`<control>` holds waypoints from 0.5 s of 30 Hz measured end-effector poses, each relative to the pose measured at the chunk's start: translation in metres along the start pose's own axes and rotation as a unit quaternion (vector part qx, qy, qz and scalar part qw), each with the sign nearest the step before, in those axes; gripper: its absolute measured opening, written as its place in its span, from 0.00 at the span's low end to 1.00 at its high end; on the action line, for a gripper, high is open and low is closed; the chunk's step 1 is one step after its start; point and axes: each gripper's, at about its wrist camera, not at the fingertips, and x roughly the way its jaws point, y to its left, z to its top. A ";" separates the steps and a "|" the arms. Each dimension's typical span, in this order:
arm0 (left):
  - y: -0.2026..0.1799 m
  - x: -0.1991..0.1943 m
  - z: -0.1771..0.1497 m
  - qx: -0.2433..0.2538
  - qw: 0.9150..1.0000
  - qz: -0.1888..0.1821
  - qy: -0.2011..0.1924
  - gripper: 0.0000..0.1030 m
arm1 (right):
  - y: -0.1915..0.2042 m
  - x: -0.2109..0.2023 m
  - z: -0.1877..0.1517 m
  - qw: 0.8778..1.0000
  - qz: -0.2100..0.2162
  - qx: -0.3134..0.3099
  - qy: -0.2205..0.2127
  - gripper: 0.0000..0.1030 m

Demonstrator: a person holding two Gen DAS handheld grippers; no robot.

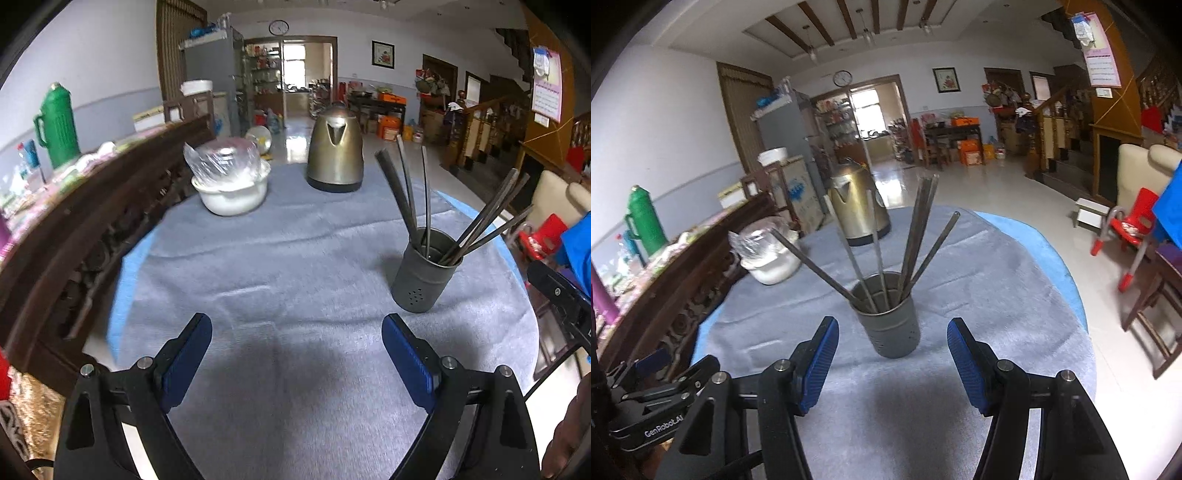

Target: Organize utensils

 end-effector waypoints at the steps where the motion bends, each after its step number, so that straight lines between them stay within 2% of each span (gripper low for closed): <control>1: 0.002 0.005 0.001 0.000 1.000 -0.006 0.003 0.91 | 0.003 0.003 0.000 1.000 -0.011 -0.003 0.002 0.64; 8: 0.008 0.022 0.007 0.011 1.000 -0.023 -0.003 0.91 | 0.013 0.007 0.001 0.998 -0.055 -0.004 0.010 0.64; 15: 0.010 0.007 0.016 0.015 0.999 -0.035 -0.036 0.91 | 0.031 -0.013 0.012 0.997 -0.071 -0.018 -0.008 0.64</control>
